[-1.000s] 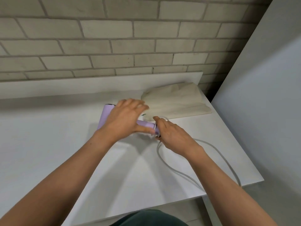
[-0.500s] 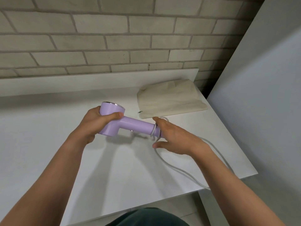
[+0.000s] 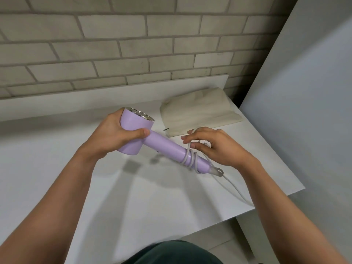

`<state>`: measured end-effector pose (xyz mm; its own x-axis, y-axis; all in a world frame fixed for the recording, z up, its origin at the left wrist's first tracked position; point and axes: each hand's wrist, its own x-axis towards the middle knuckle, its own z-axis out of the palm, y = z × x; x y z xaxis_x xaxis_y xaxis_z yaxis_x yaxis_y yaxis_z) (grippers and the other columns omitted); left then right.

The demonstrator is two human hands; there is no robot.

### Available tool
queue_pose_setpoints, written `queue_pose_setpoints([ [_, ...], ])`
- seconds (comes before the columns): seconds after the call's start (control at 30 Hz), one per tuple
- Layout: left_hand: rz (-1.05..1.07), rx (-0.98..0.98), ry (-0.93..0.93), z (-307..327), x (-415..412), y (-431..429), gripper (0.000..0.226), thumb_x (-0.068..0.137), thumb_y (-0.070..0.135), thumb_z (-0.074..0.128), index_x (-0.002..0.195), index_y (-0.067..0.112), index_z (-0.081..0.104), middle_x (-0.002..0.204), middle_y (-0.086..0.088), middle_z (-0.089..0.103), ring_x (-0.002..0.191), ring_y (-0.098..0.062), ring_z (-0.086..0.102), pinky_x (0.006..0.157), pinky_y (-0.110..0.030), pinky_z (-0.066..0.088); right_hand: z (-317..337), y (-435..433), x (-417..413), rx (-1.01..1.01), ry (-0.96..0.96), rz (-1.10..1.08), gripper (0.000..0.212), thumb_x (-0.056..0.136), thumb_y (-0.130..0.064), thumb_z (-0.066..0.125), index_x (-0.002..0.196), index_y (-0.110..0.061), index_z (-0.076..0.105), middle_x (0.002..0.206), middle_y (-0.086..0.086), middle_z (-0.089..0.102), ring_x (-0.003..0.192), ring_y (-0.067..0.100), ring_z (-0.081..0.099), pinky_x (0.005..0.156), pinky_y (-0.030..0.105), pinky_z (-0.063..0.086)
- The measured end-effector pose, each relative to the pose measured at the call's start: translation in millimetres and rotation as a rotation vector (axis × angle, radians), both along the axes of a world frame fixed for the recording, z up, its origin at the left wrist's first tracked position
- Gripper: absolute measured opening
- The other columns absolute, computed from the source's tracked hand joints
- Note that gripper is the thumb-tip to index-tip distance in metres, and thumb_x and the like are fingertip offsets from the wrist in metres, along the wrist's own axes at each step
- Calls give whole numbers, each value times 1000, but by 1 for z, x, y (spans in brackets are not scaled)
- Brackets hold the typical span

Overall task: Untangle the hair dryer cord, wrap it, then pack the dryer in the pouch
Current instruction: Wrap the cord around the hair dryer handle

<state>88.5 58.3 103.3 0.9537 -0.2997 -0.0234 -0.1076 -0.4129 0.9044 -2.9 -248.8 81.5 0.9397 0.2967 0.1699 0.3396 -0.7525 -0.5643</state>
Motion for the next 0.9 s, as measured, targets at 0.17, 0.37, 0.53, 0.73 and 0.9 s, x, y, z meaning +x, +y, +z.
queue_pose_setpoints([
  [0.17,-119,-80,-1,9,10,6,66,56,54,87,111,25,69,103,5,77,92,-15,73,76,-37,58,7,8,0,103,-100,-48,19,96,-19,74,112,-26,78,102,-17,75,92,3,71,84,27,56],
  [0.37,-152,-249,88,2,10,-2,73,52,50,86,113,15,70,98,2,78,86,-17,74,65,-26,58,-8,5,0,340,-59,-210,20,93,-41,70,112,-40,77,83,2,59,78,18,61,77,35,52],
  [0.53,-36,-398,156,-4,7,-21,70,50,46,88,110,15,70,97,1,79,84,-17,75,66,-29,59,-15,23,-9,592,150,-235,38,104,-4,50,122,-32,68,100,2,69,87,11,70,85,22,53],
  [0.73,234,-480,156,-10,7,-44,66,50,52,89,106,21,72,102,0,78,88,-20,74,73,-35,59,-20,36,-22,692,382,-229,22,112,-20,43,128,-13,56,77,2,47,58,21,53,78,53,61],
  [0.9,388,-480,107,-15,7,-59,50,63,47,87,105,25,72,97,7,75,82,-11,71,70,-31,55,5,32,-39,794,602,-67,51,111,-18,45,157,-36,30,83,2,39,54,16,36,68,40,61],
])
